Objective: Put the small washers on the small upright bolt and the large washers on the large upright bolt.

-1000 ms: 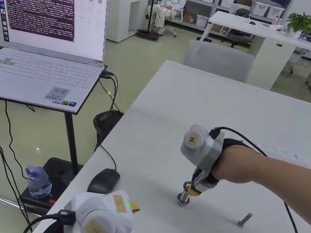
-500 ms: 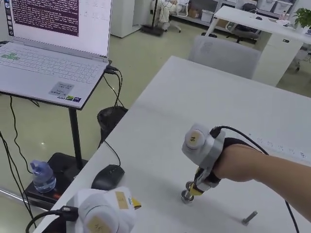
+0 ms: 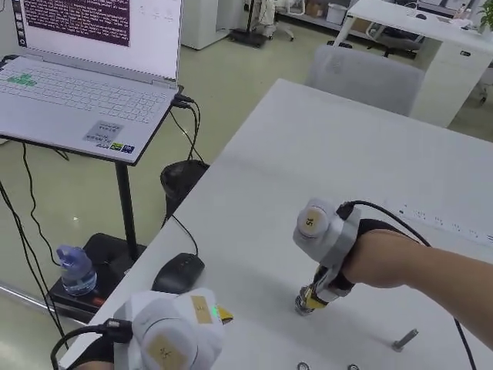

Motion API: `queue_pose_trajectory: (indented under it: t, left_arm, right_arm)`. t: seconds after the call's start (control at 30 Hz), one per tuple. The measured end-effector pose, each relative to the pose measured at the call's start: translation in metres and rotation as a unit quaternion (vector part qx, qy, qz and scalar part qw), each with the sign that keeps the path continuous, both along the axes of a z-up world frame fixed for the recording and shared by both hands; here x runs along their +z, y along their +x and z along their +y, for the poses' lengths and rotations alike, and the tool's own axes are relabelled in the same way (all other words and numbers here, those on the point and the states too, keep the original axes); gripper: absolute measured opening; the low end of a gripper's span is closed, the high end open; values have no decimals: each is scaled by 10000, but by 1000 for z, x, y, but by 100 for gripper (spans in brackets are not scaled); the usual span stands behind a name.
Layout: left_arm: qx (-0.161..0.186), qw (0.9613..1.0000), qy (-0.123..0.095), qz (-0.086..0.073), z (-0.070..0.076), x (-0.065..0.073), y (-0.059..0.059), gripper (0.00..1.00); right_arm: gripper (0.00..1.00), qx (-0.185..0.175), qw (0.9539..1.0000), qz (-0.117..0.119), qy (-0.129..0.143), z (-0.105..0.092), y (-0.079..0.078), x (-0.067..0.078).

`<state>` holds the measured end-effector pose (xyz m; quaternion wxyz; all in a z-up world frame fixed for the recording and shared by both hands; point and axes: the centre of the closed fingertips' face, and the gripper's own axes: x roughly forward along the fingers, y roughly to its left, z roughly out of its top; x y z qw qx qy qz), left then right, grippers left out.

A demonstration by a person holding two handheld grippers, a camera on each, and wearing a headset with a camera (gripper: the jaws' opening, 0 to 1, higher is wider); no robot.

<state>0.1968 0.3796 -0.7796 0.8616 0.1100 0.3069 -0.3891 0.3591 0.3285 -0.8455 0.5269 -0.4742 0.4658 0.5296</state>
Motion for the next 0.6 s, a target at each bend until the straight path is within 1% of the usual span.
queue_pose_trajectory:
  t: [0.17, 0.23, 0.3, 0.5, 0.6]
  left_arm:
    - [-29, 10000, 7, 34, -1, -3, 0, 70]
    - [-23, 10000, 5, 47, 0, -3, 0, 70]
    - [-6, 10000, 18, 21, 2, -3, 2, 70]
    - [17, 10000, 17, 35, 5, -4, 4, 69]
    - [20, 10000, 17, 48, 5, -4, 4, 69]
  right_arm:
    - [23, -2, 10000, 16, 3, 0, 0, -10]
    - [23, -49, 10000, 62, 1, 0, 0, -13]
    - [23, -45, 10000, 57, -9, -1, 1, -16]
    - [23, -56, 9999, 82, -33, -2, 0, -21]
    - [23, -75, 9999, 88, -23, -2, 1, -21]
